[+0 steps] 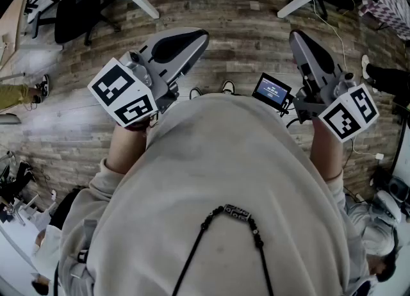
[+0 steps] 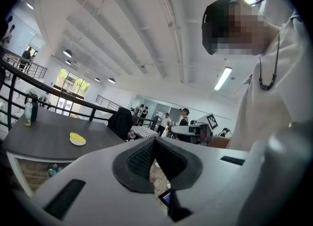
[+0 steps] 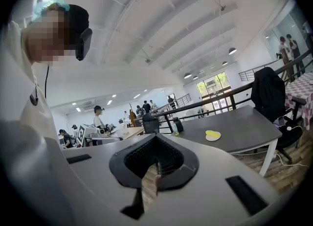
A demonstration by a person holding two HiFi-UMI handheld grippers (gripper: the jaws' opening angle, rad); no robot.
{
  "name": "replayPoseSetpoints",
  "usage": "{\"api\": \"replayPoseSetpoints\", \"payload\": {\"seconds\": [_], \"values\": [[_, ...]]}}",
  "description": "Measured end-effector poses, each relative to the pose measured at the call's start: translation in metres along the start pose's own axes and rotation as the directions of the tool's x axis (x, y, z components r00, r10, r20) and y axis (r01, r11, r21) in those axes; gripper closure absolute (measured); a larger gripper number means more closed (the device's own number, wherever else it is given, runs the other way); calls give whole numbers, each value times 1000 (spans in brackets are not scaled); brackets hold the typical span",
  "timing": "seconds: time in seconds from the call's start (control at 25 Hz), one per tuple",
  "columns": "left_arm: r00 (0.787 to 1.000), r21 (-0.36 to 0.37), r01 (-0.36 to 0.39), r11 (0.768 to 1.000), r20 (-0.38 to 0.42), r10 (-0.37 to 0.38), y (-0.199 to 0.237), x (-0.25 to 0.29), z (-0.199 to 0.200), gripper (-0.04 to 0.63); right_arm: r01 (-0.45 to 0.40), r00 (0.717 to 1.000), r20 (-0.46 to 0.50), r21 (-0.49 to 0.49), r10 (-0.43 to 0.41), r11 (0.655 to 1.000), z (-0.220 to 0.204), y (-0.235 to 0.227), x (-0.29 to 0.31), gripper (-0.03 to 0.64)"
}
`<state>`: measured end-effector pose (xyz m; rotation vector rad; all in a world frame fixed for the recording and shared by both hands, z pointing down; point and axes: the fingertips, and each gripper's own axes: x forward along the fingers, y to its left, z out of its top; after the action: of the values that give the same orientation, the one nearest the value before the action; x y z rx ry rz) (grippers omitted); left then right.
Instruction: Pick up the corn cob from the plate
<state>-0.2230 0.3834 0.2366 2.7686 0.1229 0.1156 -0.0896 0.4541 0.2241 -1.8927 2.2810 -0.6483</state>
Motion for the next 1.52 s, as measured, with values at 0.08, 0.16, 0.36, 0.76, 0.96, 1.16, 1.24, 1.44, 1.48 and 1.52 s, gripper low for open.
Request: {"api": "replayPoseSetpoints", "payload": {"seconds": [0.08, 0.16, 0.36, 0.76, 0.96, 1.16, 1.24, 1.44, 1.48, 1.52], "values": [[1000, -2, -3, 1000, -3, 3, -2, 5, -1, 595, -3, 1000, 0, 7, 3, 1000, 0, -4, -3, 609], [1000, -2, -6, 1000, -5, 6, -3, 8, -4, 595, -2, 1000, 0, 8, 2, 1000, -2, -9, -6, 609], [1000, 3, -24, 1000, -17, 24, -8, 9, -15, 595, -5, 1000, 14, 21, 5, 1000, -10, -23, -12, 609], [995, -31, -99, 995, -17, 99, -2, 51, -4, 595, -79, 996, -26, 84, 82, 993, -16, -83, -12, 609], [994, -42, -97, 994, -53, 94, -7, 59, -15, 595, -127, 991, -28, 91, 130, 988, -26, -86, -12, 609], [990, -20, -117, 993, -75, 115, 4, 72, -7, 595, -139, 990, -15, 112, 142, 984, -18, -107, -8, 609], [989, -18, -122, 992, -86, 120, 5, 72, -9, 595, -135, 991, -7, 126, 137, 983, -17, -111, -8, 609], [988, -28, -124, 992, -92, 121, 26, 78, -5, 595, -120, 992, -18, 120, 123, 985, -10, -115, 6, 609], [990, -30, -114, 993, -88, 111, 32, 81, -3, 595, -115, 993, -23, 109, 118, 987, -7, -115, 11, 609], [992, -34, -97, 995, -82, 94, 40, 85, -1, 595, -106, 994, -26, 97, 109, 990, -3, -115, 16, 609]]}}
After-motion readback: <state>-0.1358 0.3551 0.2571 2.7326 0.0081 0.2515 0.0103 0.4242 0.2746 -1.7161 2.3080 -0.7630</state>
